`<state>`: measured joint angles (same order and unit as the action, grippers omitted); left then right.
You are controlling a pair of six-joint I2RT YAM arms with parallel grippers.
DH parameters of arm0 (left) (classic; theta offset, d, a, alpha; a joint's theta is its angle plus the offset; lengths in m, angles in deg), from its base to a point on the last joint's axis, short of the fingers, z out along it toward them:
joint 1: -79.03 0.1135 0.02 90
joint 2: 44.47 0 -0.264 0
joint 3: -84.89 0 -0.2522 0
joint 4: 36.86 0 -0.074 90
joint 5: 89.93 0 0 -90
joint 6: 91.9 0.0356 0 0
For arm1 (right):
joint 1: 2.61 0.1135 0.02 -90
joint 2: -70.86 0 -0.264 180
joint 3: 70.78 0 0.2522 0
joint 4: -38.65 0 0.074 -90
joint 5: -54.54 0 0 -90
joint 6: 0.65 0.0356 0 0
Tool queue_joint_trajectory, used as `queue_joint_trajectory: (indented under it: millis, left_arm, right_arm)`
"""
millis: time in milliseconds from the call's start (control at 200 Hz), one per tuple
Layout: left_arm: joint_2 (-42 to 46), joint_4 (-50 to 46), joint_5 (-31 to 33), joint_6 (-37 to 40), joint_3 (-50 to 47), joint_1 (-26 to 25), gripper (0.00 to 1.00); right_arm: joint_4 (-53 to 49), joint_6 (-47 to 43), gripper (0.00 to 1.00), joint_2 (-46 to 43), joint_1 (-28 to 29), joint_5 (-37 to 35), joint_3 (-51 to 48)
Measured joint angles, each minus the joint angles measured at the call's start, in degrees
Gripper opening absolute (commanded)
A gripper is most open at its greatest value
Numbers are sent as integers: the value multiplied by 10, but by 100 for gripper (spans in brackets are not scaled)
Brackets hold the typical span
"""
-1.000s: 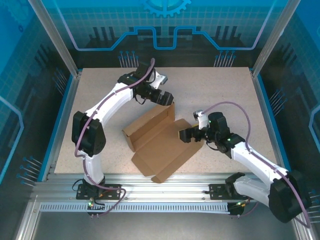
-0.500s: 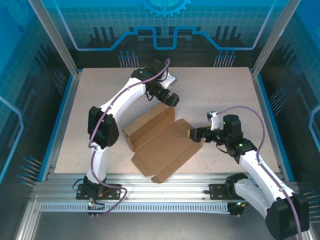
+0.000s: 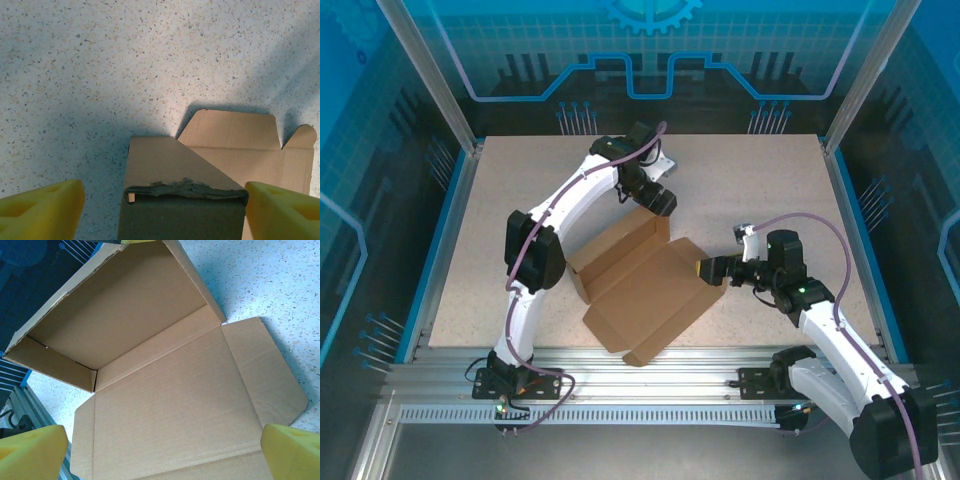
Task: Fold the paper box
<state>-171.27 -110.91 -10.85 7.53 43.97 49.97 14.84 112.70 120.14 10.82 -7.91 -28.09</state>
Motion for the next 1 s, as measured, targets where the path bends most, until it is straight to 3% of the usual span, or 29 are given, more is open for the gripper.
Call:
queue_joint_trajectory:
  millis: [650, 1001]
  left_arm:
    - [-5, 0, -1, 1, 8, 0, 52]
    - [-5, 9, -38, -26, 8, 23, 53]
  right_arm:
    - [0, 0, 100, 0, 0, 2, 0]
    - [-10, 7, 100, 0, -8, 2, 0]
